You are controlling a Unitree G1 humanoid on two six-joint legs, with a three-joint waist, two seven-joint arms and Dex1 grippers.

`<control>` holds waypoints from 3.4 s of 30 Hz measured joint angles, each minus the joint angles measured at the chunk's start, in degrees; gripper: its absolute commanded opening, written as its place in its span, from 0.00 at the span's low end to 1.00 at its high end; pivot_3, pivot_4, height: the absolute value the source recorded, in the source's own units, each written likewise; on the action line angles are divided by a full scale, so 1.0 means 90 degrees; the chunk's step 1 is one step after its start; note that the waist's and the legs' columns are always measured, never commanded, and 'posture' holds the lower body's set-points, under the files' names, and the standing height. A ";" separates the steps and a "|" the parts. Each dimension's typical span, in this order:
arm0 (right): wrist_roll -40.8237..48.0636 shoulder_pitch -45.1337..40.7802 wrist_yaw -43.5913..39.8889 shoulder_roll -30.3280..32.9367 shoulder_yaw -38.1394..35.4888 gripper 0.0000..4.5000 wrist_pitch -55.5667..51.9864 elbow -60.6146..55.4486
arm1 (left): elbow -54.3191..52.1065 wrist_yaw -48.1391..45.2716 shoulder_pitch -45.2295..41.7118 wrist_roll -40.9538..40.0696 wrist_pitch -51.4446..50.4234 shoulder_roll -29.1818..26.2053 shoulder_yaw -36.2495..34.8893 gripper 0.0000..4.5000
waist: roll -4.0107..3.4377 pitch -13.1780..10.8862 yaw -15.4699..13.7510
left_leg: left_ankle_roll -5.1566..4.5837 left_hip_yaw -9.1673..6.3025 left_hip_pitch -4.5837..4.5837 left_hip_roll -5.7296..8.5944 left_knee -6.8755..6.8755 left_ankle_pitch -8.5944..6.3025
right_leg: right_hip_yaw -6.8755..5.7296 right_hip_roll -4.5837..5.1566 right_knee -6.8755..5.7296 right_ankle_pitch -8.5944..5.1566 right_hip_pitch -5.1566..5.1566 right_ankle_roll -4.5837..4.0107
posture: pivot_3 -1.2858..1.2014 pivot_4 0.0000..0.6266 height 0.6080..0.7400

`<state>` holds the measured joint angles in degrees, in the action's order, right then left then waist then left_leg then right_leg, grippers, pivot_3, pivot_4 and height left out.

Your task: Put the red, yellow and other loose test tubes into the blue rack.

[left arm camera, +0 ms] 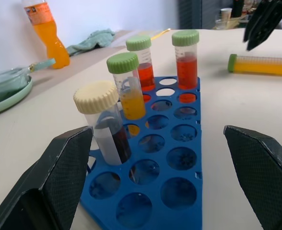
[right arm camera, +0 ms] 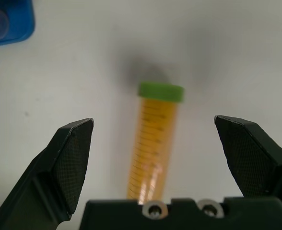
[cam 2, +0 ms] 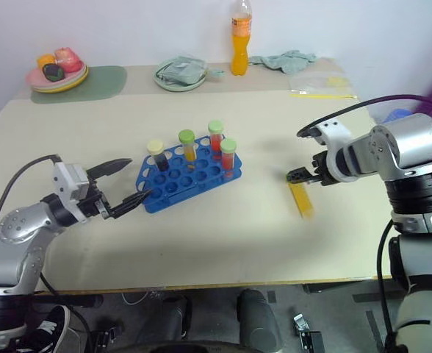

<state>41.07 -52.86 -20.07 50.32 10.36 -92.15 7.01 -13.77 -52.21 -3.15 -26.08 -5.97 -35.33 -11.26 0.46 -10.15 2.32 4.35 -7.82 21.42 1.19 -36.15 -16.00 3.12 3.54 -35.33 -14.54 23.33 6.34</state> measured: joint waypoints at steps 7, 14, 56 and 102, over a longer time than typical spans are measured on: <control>0.1092 0.0382 0.1437 0.0049 -0.0016 0.99 0.0000 -0.0126 | -0.0815 -0.0739 0.0861 -0.0999 -0.0923 -0.0822 -0.0306 1.00 | 0.0003 0.0002 -0.0011 | 0.0000 -0.0002 -0.0002 -0.0002 0.0000 0.0000 | -0.0002 -0.0002 0.0000 -0.0011 -0.0002 -0.0019 | 0.52 0.24 1.00; 0.2101 0.0780 0.2468 0.0052 -0.0055 0.99 -0.0002 -0.0145 | -0.1116 -0.1141 0.0899 -0.1215 -0.1088 -0.1165 -0.0412 1.00 | -0.0002 -0.0001 0.0017 | -0.0005 0.0000 -0.0004 -0.0003 -0.0002 0.0003 | 0.0000 -0.0006 -0.0002 -0.0009 -0.0002 -0.0023 | 0.52 0.24 1.00; -0.1030 0.2852 0.0385 -0.3520 -0.1443 0.17 0.7720 -0.3201 | -0.0481 -0.0688 0.0268 -0.0845 -0.0744 -0.0871 -0.0577 1.00 | -0.0004 -0.0002 0.0027 | -0.0007 -0.0002 -0.0018 -0.0009 -0.0002 0.0005 | 0.0002 -0.0016 -0.0019 0.0003 -0.0006 -0.0006 | 0.52 0.24 1.00; -0.3552 0.2866 -0.1269 -0.5756 -0.0144 0.17 1.2465 0.2109 | -0.0384 -0.0570 0.0692 -0.0569 -0.0581 -0.1004 -0.0872 1.00 | 0.0004 0.0002 0.0048 | -0.0002 -0.0003 -0.0105 -0.0014 0.0012 0.0007 | 0.0011 -0.0028 -0.0087 -0.0012 -0.0041 -0.0034 | 0.52 0.24 1.00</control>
<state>9.10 -27.07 -31.50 -1.48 9.06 20.03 25.99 -17.23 -57.34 3.07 -31.20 -11.19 -44.37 -19.11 0.49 -10.13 2.75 4.33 -7.84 20.47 1.06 -36.05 -15.93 3.22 3.29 -36.11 -14.65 22.95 6.03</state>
